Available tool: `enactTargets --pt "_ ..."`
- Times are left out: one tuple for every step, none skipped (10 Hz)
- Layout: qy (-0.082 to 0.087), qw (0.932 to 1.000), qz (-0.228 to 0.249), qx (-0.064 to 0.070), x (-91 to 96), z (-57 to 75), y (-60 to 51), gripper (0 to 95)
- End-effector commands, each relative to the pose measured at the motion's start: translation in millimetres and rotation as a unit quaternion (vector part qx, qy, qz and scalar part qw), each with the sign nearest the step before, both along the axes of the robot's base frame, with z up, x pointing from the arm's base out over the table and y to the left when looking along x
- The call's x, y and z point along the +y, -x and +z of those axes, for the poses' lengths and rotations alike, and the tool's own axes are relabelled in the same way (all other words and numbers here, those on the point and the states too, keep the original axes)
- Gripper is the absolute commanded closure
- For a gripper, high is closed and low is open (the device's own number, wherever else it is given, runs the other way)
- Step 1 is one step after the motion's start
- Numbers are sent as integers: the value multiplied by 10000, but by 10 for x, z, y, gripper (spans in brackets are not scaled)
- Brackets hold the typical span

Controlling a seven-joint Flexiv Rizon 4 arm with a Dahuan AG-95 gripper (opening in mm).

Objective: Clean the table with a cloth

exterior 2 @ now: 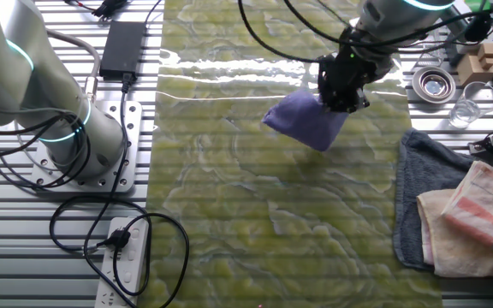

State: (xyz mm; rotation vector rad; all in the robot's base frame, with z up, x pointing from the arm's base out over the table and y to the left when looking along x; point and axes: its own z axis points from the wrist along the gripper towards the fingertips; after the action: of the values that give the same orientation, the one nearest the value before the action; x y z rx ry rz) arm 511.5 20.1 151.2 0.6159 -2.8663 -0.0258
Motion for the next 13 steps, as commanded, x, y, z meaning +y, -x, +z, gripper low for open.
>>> enactTargets --pt "51 9999 88 0 -7 6 23 950" --pt "81 9982 584 -51 -7 6 23 950" --pt "-24 9945 1044 -36 -7 6 23 950" --pt "-110 9912 1317 -87 -7 6 23 950" --pt "-334 9906 1314 -198 -7 6 23 950" --pt "-463 9923 1112 -278 -7 6 23 950" --pt "-443 9934 1017 -299 -7 6 23 950" --pt "-322 9970 618 -329 -7 6 23 950" --pt "-268 9981 413 -380 113 8 38 950" --pt "-211 9988 112 -437 467 20 95 950" --pt "-164 9988 -72 -447 674 32 140 950" --pt "-100 9981 -383 -464 990 47 226 950" --pt "-66 9969 -625 -477 1192 46 287 950"
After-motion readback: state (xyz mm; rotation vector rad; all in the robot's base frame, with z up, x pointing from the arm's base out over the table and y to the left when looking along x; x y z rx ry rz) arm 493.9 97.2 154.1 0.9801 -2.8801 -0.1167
